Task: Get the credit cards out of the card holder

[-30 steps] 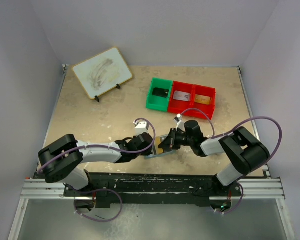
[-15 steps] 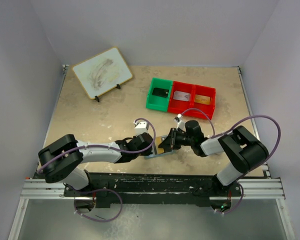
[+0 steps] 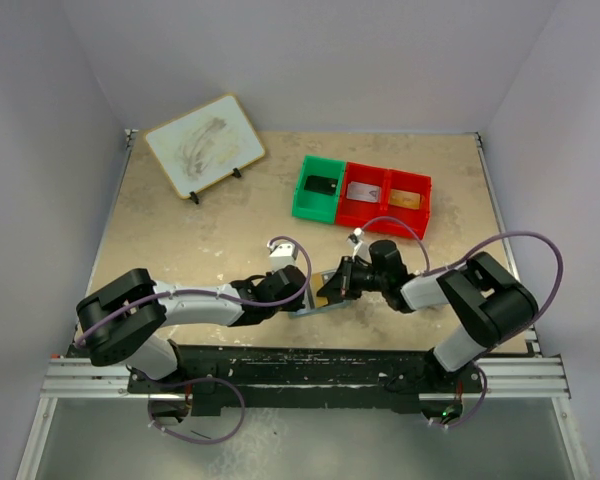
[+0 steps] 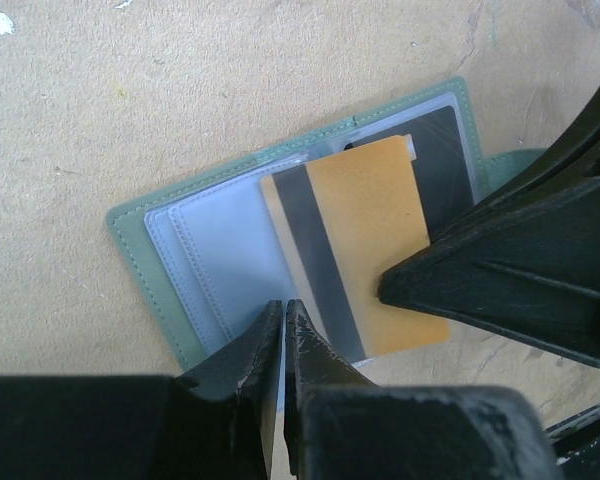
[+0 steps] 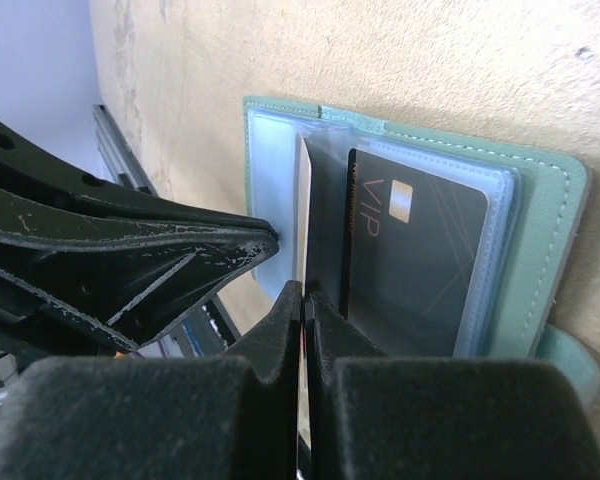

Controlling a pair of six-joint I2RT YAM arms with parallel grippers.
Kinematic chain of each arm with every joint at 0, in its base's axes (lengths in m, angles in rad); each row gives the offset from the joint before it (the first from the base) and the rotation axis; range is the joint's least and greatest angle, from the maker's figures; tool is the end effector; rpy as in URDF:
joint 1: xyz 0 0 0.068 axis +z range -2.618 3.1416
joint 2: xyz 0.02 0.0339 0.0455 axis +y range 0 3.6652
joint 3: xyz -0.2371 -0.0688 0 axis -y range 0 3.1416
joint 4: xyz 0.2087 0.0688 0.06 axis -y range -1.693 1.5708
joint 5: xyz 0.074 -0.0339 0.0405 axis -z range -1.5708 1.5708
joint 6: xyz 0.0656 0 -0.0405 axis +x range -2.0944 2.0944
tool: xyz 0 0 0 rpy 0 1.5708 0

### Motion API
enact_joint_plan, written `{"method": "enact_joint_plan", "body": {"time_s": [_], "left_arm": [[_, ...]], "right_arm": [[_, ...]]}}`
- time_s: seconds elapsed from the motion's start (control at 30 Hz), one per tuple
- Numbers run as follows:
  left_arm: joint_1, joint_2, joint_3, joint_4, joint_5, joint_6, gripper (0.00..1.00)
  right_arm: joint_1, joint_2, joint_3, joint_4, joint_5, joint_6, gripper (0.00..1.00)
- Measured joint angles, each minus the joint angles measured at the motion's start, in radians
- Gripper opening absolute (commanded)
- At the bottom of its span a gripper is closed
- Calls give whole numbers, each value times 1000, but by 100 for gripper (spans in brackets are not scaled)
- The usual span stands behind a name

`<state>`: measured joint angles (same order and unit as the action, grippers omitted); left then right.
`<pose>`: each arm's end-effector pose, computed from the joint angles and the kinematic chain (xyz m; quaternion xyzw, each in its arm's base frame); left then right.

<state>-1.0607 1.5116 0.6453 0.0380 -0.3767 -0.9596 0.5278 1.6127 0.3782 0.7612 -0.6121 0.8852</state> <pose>0.1569 -0.2309 0.1306 -0.0216 0.9177 -0.2090 0.3373 0.2135 0.1681 0.1150 -0.0101 0.8285 0.5184 0.2114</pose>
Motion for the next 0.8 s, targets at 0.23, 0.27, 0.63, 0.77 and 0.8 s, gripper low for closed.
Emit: {"method": "enact_joint_plan", "body": {"time_s": [0.23,0.27,0.63,0.77,0.8], "left_arm": [[0,0,2,-3,-7,0,2],[0,0,2,-3,-7,0,2],[-13,-43,-16,-10,6,14,26],[-23,-131,-26,-43,-14,13,39],[-23,-156,-26,-51,-24,13,41]], "right_arm": [[-42,-90,0,-127,24,-68,0],[-48,-99,0,-140,27,-75,0],[-64,-455,0,-331,126,-157,0],[-64,-691,40,-459,287,-237,0],[-64,-739,55,-488,339,-263,0]]}}
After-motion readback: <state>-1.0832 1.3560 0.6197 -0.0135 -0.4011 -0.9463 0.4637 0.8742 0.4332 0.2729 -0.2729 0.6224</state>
